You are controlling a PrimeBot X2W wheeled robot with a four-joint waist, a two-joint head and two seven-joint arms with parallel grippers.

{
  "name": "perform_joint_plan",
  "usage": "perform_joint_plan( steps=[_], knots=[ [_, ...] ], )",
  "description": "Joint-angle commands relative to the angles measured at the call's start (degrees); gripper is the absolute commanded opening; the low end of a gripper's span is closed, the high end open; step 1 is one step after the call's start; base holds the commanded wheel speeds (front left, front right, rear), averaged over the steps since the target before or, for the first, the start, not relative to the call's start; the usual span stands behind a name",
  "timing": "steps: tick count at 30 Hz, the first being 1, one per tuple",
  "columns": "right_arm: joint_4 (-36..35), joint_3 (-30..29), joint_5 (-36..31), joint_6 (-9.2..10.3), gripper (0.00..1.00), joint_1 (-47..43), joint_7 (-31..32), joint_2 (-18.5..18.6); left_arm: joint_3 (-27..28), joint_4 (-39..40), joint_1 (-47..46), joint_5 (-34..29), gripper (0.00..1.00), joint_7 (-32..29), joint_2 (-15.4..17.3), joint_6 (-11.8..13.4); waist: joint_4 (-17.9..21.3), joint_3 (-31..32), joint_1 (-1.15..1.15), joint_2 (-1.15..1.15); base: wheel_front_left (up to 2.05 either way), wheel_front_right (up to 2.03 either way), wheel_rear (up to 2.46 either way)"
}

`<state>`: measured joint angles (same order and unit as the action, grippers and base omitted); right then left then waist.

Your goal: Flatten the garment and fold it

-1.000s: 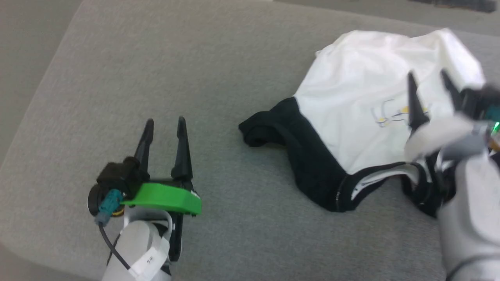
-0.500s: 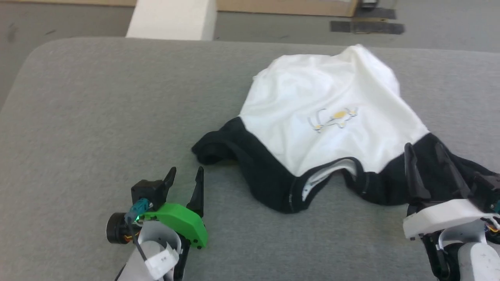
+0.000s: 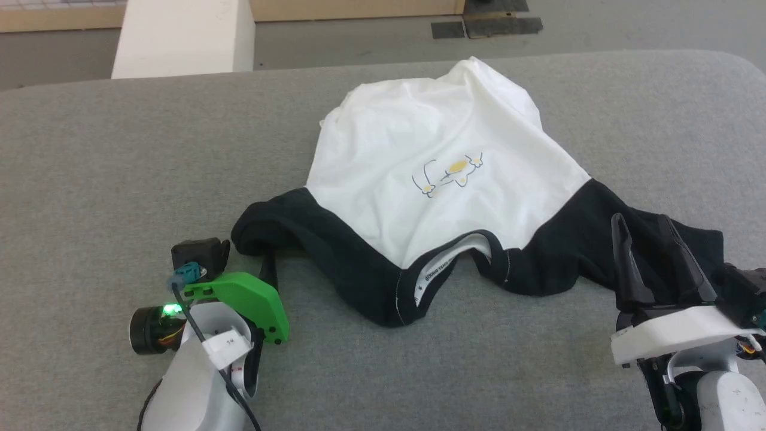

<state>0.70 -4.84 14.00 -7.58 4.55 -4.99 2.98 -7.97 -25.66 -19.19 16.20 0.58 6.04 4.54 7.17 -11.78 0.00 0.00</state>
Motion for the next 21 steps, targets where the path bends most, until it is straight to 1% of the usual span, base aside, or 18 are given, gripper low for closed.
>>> perform_joint_plan(
  steps=[1, 2, 3, 5, 6, 10, 13, 15, 18, 21],
  knots=[
    [0.1, 0.2, 0.6, 0.09, 1.00, -0.4, -0.4, -0.1, 0.2, -0.2, -0.8, 0.3, 0.94, -0.5, 0.6, 0.2, 0.7, -0.7, 0.00, 0.00, 0.00, 0.00, 0.00],
    [0.2, 0.3, 0.7, 0.09, 1.00, -0.4, -0.5, -0.1, 0.2, 0.0, -0.9, 0.5, 0.49, -0.4, 0.7, 0.0, 0.7, -0.9, 0.00, 0.00, 0.00, 0.00, 0.00],
    [0.3, 0.4, 0.8, 0.09, 1.00, -0.4, -0.6, -0.1, 0.5, 0.4, -1.0, 1.1, 0.00, 0.1, 0.7, -0.3, 0.7, -1.0, 0.00, 0.00, 0.00, 0.00, 0.00],
    [0.5, 0.3, 0.9, 0.09, 1.00, -0.3, -0.7, -0.1, 0.7, 1.1, -1.2, 1.7, 0.00, 1.2, 0.7, -0.9, 0.4, -1.0, 0.00, 0.00, 0.00, 0.00, 0.00],
    [0.6, 0.1, 0.9, 0.09, 1.00, -0.3, -0.8, -0.1, 0.8, 1.5, -1.3, 1.4, 0.00, 2.1, 0.9, -0.7, 0.1, -1.0, 0.00, 0.00, 0.00, 0.00, 0.00],
    [0.8, -0.1, 0.7, 0.09, 1.00, -0.2, -0.7, -0.1, 2.1, 3.8, -1.5, 0.1, 0.00, 7.1, 2.1, 1.4, -1.3, -0.6, 0.00, 0.00, 0.00, 0.00, 0.00],
    [0.7, -0.1, 0.5, 0.09, 1.00, -0.1, -0.5, -0.1, 3.7, 6.9, -1.3, -1.3, 0.00, 10.7, 4.1, 3.2, -2.6, 0.0, 0.00, 0.00, 0.00, 0.00, 0.00],
    [0.7, -0.1, 0.4, 0.09, 1.00, -0.1, -0.4, -0.1, 4.8, 9.7, -0.8, -2.4, 0.00, 12.1, 5.7, 4.3, -3.4, 0.4, 0.00, 0.00, 0.00, 0.00, 0.00],
    [0.6, 0.2, 0.3, 0.09, 1.00, -0.2, -0.1, -0.1, 5.8, 13.0, 1.1, -3.6, 0.00, 12.7, 8.1, 5.0, -4.2, 0.9, 0.00, 0.00, 0.00, 0.00, 0.00],
    [0.6, 0.4, 0.3, 0.09, 1.00, -0.5, 0.3, -0.1, 7.1, 13.7, 4.4, -3.0, 0.00, 10.4, 9.5, 5.7, -4.9, 1.2, 0.00, 0.00, 0.00, 0.00, 0.00]
  ],
)
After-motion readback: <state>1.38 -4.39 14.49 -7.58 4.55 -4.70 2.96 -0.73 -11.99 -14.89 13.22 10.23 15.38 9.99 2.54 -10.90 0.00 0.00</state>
